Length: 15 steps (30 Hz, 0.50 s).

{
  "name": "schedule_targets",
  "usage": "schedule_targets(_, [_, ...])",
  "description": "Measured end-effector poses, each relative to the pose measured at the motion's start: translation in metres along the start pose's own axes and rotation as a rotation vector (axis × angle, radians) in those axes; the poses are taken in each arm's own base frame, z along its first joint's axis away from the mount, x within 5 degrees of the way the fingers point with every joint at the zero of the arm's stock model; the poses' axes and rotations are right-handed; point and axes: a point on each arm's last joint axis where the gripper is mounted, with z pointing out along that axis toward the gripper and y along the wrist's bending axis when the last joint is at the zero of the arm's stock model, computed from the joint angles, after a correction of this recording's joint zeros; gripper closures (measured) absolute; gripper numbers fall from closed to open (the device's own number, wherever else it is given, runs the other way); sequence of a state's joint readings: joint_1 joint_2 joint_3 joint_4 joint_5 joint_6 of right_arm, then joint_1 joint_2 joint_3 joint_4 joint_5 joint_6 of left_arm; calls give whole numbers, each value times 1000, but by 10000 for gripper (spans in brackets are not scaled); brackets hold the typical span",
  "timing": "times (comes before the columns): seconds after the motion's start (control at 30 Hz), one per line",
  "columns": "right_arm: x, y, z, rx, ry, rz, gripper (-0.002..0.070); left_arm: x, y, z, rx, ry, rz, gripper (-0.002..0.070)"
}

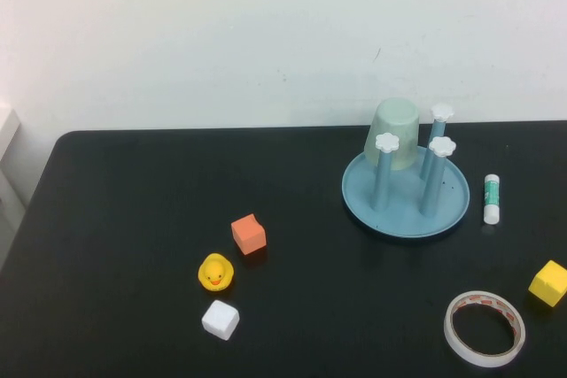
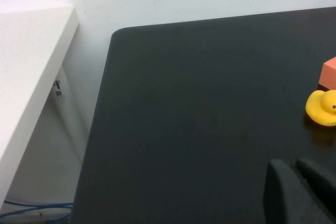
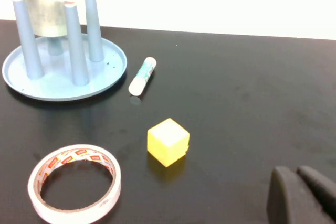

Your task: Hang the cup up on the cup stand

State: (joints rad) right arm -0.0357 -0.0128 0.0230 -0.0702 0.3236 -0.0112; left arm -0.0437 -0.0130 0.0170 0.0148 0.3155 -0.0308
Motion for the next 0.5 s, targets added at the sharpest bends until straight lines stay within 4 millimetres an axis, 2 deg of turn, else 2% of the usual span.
schedule_targets(0.5, [1, 0, 0, 3, 12, 4, 678, 0, 0, 0, 0, 0, 0, 676])
